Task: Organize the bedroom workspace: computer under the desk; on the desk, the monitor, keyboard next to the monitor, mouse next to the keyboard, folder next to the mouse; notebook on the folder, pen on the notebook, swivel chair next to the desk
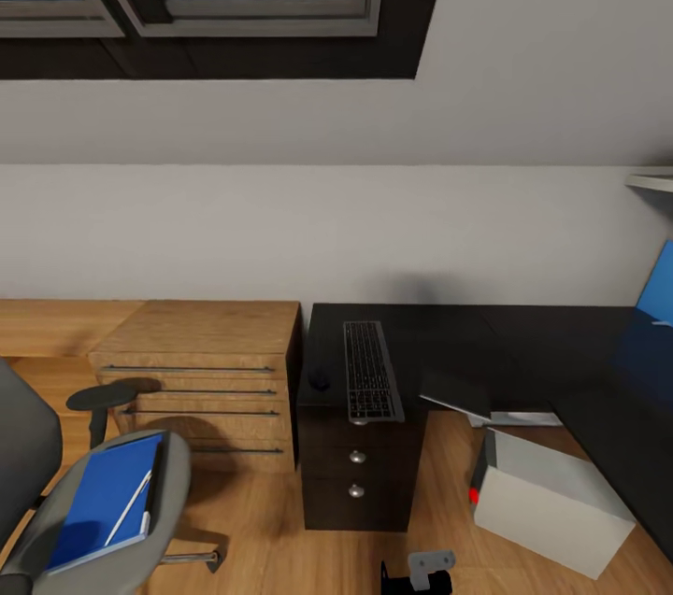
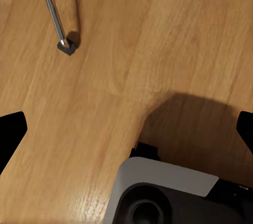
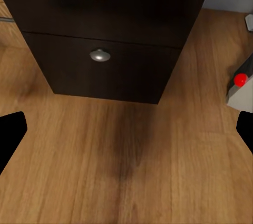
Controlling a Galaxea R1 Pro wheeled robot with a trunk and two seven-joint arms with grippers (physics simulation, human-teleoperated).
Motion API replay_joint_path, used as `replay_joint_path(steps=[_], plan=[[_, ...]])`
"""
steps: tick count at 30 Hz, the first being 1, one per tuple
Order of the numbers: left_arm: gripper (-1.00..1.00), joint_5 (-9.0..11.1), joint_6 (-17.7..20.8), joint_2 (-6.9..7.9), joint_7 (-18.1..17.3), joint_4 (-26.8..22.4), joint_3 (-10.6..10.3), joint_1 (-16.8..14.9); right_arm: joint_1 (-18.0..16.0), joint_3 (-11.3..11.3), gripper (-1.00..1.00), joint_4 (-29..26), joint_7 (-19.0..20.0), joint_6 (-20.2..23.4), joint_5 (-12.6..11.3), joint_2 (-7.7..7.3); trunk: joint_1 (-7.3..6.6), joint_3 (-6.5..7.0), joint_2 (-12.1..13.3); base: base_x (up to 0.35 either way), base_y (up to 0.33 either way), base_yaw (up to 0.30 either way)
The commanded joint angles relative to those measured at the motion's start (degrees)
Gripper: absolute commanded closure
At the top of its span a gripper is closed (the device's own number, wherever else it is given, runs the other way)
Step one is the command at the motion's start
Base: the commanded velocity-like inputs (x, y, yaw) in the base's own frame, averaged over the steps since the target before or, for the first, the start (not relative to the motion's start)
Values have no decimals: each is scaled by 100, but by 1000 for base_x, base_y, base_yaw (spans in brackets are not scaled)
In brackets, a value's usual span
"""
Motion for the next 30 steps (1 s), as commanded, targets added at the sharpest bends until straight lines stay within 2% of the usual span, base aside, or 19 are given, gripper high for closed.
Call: replay_joint_path(steps=[1, 30], plan=[[-100, 50, -11, 7, 42, -11, -49, 2, -6, 49, -100, 13, -21, -18, -30, 5, 23, -24, -46, 0, 0, 0], [-100, 50, -3, -2, 33, -10, -49, 2, -6, 49, -100, 13, -21, -18, -30, 5, 660, -545, -1209, 0, 0, 0]])
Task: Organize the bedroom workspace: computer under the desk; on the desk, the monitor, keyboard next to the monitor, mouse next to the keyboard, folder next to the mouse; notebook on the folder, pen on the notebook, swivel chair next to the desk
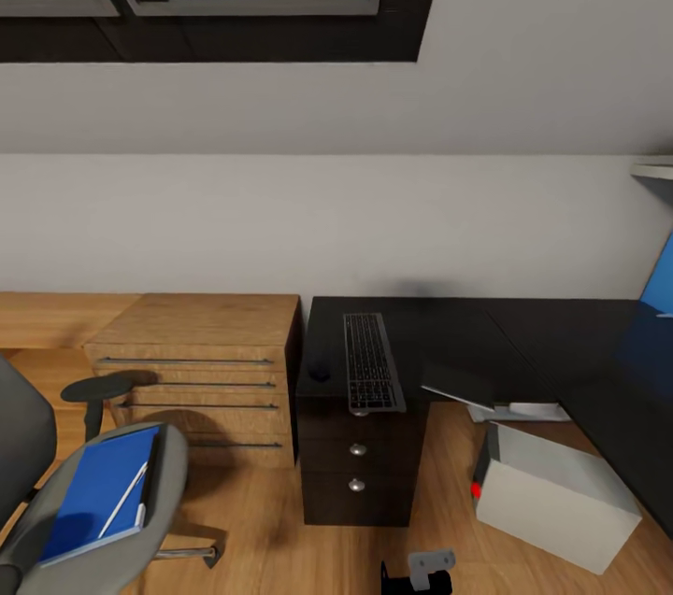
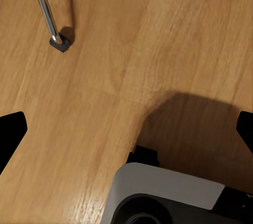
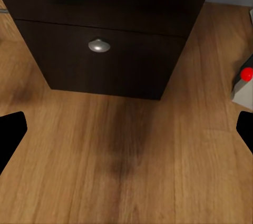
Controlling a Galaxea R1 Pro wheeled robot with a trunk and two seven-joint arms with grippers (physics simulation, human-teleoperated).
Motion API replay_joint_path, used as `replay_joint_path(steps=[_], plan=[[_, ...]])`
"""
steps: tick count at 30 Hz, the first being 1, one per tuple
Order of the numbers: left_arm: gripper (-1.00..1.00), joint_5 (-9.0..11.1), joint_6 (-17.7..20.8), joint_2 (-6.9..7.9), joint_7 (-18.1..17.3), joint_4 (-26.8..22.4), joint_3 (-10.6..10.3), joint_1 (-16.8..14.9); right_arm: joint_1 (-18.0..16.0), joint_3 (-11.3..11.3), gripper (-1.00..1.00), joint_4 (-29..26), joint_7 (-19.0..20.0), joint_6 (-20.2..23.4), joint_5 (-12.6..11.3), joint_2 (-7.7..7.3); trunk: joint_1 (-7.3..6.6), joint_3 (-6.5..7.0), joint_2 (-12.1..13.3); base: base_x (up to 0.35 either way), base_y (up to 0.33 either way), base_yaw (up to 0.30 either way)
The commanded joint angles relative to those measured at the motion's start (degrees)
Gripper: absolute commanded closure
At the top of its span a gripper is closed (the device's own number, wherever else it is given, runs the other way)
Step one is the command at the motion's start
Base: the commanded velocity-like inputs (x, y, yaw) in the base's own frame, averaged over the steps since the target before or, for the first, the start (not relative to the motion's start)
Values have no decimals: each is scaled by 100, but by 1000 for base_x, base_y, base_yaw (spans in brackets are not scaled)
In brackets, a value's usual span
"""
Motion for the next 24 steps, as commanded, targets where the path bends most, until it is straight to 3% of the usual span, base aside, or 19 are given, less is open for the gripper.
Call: replay_joint_path(steps=[1, 24], plan=[[-100, 50, -13, 7, 42, -10, -49, 2, -5, 49, -100, 13, -21, -18, -30, 5, 23, -24, -45, 0, 0, 0], [-100, 42, -32, -35, 32, -3, -49, 2, -5, 52, -100, 13, -21, -18, -21, 5, 528, -437, -968, -2, 0, 0]])
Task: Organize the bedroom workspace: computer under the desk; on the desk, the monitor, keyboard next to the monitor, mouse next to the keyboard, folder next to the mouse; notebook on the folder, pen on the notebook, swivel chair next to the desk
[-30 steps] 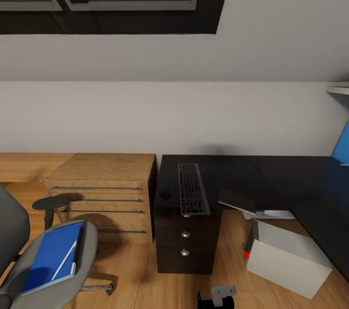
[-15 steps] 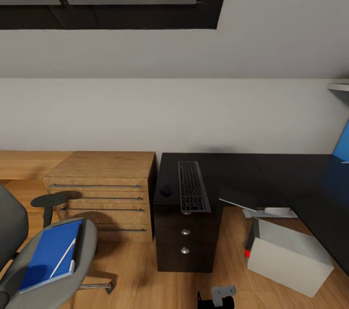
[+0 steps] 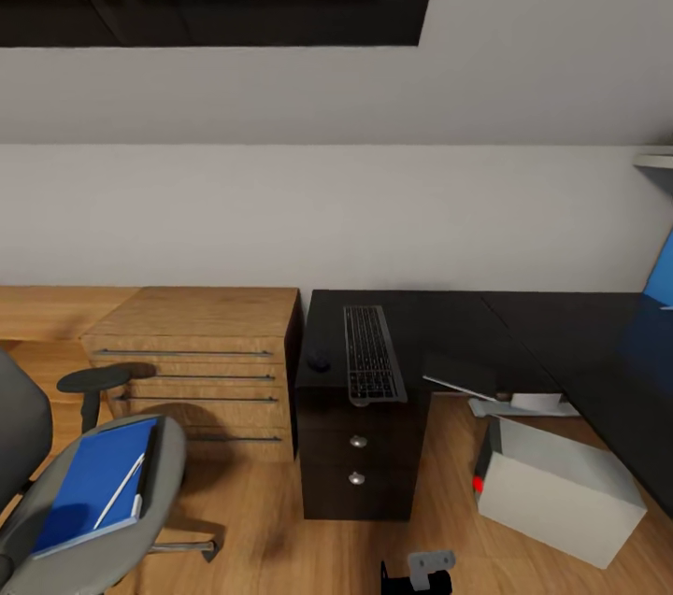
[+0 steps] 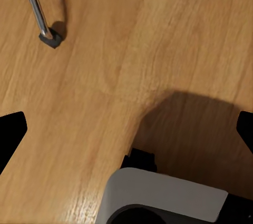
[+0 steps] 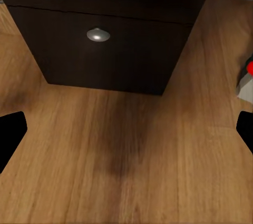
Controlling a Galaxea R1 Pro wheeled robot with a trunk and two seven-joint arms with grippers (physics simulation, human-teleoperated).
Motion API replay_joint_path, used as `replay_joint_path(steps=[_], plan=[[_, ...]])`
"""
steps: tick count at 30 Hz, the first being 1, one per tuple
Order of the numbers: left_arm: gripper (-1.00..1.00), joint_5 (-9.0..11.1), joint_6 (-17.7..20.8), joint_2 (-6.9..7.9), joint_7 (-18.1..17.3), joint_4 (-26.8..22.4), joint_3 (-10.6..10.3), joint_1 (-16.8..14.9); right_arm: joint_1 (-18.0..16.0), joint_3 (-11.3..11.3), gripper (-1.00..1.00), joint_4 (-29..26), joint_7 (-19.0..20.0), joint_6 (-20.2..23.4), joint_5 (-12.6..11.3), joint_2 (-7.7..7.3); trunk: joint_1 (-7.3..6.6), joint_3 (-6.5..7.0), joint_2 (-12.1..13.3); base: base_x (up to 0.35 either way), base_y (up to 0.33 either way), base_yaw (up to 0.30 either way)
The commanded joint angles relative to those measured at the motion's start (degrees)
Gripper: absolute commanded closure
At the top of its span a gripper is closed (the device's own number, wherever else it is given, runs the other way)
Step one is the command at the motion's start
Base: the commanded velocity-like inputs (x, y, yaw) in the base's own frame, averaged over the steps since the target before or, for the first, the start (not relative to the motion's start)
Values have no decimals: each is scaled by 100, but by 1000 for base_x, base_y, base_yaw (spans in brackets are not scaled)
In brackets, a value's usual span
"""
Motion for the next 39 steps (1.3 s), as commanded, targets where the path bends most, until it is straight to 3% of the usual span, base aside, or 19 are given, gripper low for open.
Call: replay_joint_path(steps=[1, 16, 20, 21, 22, 25, 27, 30, 31, 34, 35, 36, 38, 39], plan=[[-100, 50, -13, 6, 42, -10, -49, 2, -5, 50, -100, 13, -20, -18, -30, 4, 22, -24, -45, -123, 0, 0], [-100, 71, 3, 17, 37, -94, -42, 2, -5, 40, -100, 11, -22, -33, -58, 4, 352, -293, -646, -137, 0, 0], [-100, 80, 350, -45, 34, -812, -34, 2, -5, 17, -100, -145, -38, -107, -52, -51, 440, -365, -807, -1, 0, 0], [-100, 82, 843, -68, 39, -1293, -28, 2, -5, 11, -100, -320, -50, -235, -50, -72, 462, -383, -847, 0, 0, 0], [-100, 83, 1050, -74, 41, -1489, -23, 2, -7, 8, -100, -380, -58, -267, -53, -79, 484, -401, -887, 0, 0, 0], [-100, 89, 2502, -126, 67, -2988, -18, 2, -16, -31, -100, -957, -187, -378, -62, -120, 549, -454, -1007, 0, 0, 0], [-100, 89, 2966, -214, 89, -3547, -25, 2, -19, -72, -100, -1383, -330, -384, -63, -170, 593, -490, -1087, 0, 0, 0], [-100, 85, 3432, -416, 158, -4200, -29, 2, -21, -267, -100, -2082, -560, -325, -92, -293, 659, -544, -1208, 0, 0, 0], [-100, 76, 3589, -520, 219, -4471, -33, 2, -22, -459, -100, -2445, -638, -225, -150, -339, 681, -562, -1248, 0, 0, 0], [-100, 72, 3728, -648, 348, -4773, -36, 2, -22, -826, -100, -2983, -702, 25, -292, -380, 747, -616, -1368, 0, 0, 0], [-100, 77, 3801, -725, 514, -5036, -38, 2, -23, -1202, -100, -3516, -727, 343, -455, -402, 769, -634, -1408, 0, 0, 0], [-100, 78, 3817, -744, 567, -5128, -39, 2, -23, -1313, -100, -3696, -730, 453, -507, -406, 791, -652, -1448, 0, 0, 0], [-100, 89, 3865, -829, 775, -5521, -40, -1, -23, -1744, -100, -4731, -737, 1077, -841, -425, 835, -688, -1529, 0, 0, 0], [-100, 90, 3868, -857, 792, -5552, -40, -1, -23, -1783, -100, -4883, -738, 1169, -921, -427, 857, -706, -1569, 0, 0, 0]])
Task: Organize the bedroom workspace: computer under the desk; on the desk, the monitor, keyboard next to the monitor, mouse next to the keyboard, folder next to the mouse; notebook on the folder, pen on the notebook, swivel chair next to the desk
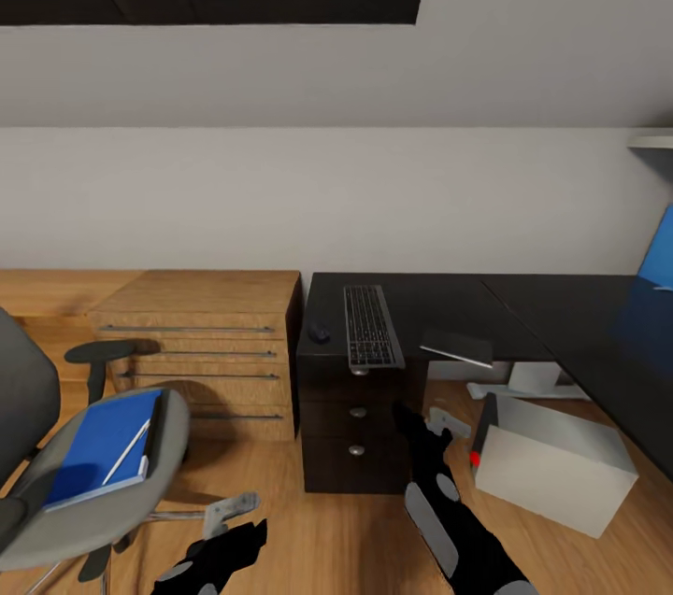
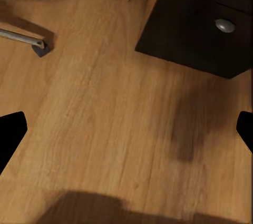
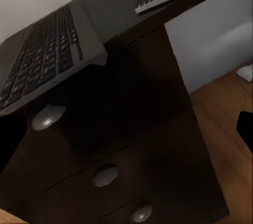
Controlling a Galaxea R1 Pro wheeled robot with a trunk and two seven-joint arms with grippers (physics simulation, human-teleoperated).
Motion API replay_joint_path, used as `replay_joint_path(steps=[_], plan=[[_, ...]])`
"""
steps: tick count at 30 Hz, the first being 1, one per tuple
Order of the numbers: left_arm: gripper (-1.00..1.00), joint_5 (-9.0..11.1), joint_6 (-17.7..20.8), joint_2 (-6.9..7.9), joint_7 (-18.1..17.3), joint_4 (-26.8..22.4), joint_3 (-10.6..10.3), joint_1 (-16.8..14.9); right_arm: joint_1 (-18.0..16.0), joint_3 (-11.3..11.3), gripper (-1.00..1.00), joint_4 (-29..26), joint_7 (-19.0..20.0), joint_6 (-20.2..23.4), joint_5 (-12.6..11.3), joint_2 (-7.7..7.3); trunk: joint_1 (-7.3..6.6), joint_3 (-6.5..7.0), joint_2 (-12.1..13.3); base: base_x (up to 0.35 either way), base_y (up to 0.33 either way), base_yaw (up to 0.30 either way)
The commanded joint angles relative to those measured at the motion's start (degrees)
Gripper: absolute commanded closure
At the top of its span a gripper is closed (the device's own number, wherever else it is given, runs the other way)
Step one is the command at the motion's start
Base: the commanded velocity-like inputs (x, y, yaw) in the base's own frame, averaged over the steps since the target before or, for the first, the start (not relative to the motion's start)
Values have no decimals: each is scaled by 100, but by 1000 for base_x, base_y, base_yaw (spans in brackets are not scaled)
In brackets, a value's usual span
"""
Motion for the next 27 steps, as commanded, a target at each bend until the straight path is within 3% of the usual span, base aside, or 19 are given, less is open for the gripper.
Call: replay_joint_path(steps=[1, 3, 4, 5, 7, 8, 14, 17, 19, 20, 24, 27], plan=[[-100, 57, 18, -67, 77, -56, -5, 1, -5, -51, -100, -285, -23, 142, -270, -6, 23, -23, -44, 0, 0, 0], [-100, 55, 19, -162, 103, -100, -1, 1, -5, -228, -100, -757, -25, 490, -875, -14, 67, -59, -124, 0, 0, 0], [-100, 53, 18, -197, 114, -115, 1, 2, -5, -447, -100, -1071, -19, 849, -1650, -38, 89, -77, -164, 0, 0, 0], [-100, 50, 18, -202, 117, -117, 7, 2, -5, -520, -100, -1171, -15, 1020, -2009, -87, 110, -95, -205, 0, 0, 0], [-100, 50, 7, -207, 127, -92, 21, 2, 4, -597, -100, -1306, -6, 1340, -2597, -246, 154, -131, -285, 0, 0, 0], [-100, 41, -25, -210, 131, 254, 3, 2, 84, -637, -100, -1470, 147, 1859, -3300, -473, 176, -149, -325, 0, 0, 0], [-100, 37, -58, -211, 124, 504, -12, 2, 156, -664, -100, -1500, 780, 2689, -4158, -582, 308, -257, -565, 0, 0, 0], [-100, 36, -89, -211, 124, 518, -9, 2, 160, -667, -100, -1494, 857, 2947, -4587, -642, 374, -311, -686, 0, 0, 0], [-100, 36, -104, -211, 123, 520, -10, 2, 161, -665, -100, -1492, 898, 3126, -5022, -739, 418, -347, -766, 0, 0, 0], [-100, 36, -106, -211, 122, 520, -11, 2, 162, -664, -100, -1492, 905, 3151, -5106, -757, 440, -365, -806, 0, 0, 0], [-100, 36, -112, -211, 122, 521, -13, 2, 162, -648, -100, -1514, 987, 3188, -5281, -804, 528, -436, -967, 0, 0, 0], [-100, 32, -114, -215, 123, 512, -14, 2, 162, -632, -100, -1579, 1586, 3130, -4889, -804, 594, -490, -1087, 0, 0, 0]])
